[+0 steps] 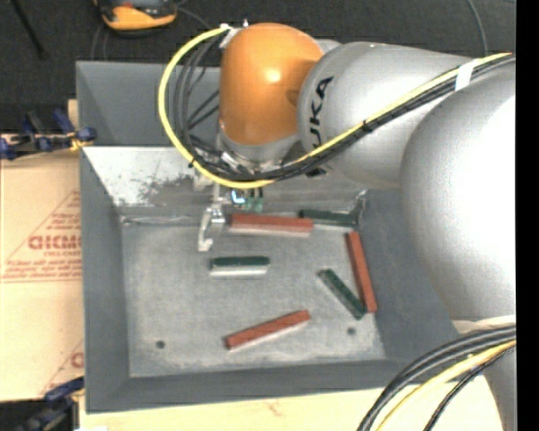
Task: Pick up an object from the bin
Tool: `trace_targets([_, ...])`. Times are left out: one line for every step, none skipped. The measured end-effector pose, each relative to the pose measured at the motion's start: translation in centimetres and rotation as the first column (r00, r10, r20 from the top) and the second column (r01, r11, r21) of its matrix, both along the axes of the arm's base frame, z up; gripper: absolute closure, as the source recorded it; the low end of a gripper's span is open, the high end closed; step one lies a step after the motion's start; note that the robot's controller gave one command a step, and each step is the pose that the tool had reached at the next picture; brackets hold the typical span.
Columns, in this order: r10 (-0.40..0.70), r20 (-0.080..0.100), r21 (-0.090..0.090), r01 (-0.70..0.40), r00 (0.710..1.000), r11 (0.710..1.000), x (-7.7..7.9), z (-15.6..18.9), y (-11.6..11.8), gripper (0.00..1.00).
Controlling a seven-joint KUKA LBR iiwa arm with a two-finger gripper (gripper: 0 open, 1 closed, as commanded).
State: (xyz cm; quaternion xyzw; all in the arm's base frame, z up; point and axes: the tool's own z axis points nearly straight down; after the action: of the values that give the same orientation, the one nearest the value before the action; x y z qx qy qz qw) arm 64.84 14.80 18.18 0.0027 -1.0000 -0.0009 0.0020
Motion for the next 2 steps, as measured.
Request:
trace_targets([-0.002, 0.008, 0.001, 0.002, 1.0, 1.0, 0.1, 0.5, -0.1, 0.0])
trace_targets([-0.033, 0.014, 0.003, 0.033, 0.999, 0.999, -0.1, -4.6, -3.2, 0.0])
